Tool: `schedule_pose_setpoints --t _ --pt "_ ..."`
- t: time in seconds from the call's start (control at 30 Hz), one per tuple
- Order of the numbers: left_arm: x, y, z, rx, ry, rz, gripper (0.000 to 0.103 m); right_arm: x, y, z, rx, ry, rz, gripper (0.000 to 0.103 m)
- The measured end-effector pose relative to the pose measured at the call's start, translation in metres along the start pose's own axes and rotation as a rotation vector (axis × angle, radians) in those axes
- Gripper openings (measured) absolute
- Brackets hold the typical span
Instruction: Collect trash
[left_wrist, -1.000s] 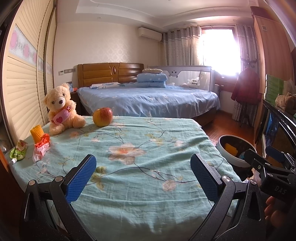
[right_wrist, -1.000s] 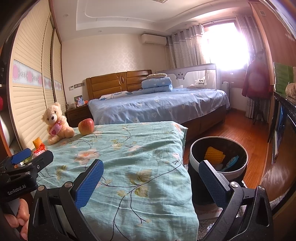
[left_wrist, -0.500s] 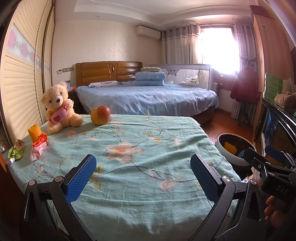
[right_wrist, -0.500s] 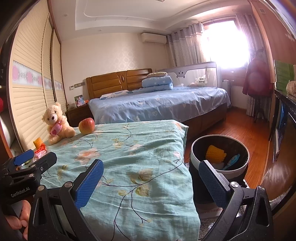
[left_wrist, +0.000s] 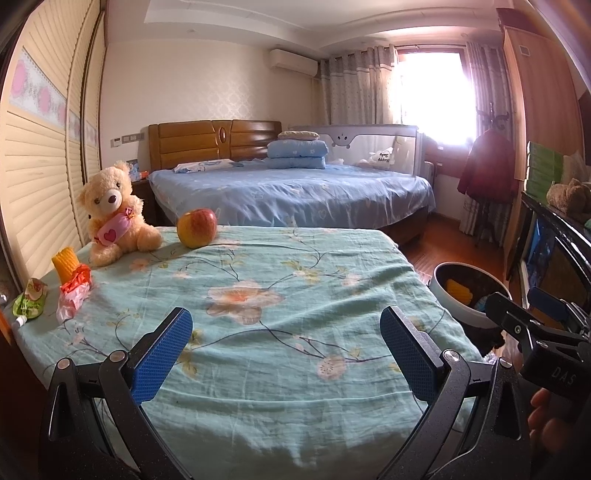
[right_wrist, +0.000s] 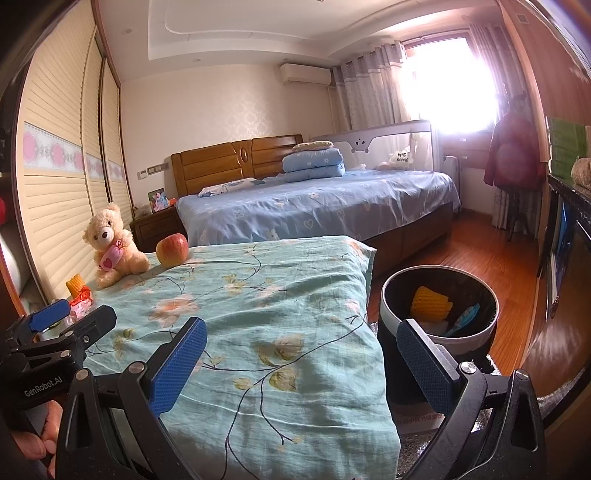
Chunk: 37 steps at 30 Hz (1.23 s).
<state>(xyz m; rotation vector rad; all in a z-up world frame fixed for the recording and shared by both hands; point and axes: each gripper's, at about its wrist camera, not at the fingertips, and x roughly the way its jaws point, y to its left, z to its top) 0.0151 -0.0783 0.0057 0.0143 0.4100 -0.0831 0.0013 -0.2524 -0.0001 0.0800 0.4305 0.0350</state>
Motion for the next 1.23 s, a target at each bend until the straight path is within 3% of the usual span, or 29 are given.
schedule_pose_setpoints --t 0.83,1.23 --pt "0.005 0.003 -0.001 -0.001 0.009 0.000 0.103 0.010 0.004 -0.001 0.010 0.034 -0.001 0.103" --pt "0.026 0.015 0.003 -0.012 0.057 -0.012 0.103 0.036 0.005 0.003 0.024 0.123 -0.007 0.103"
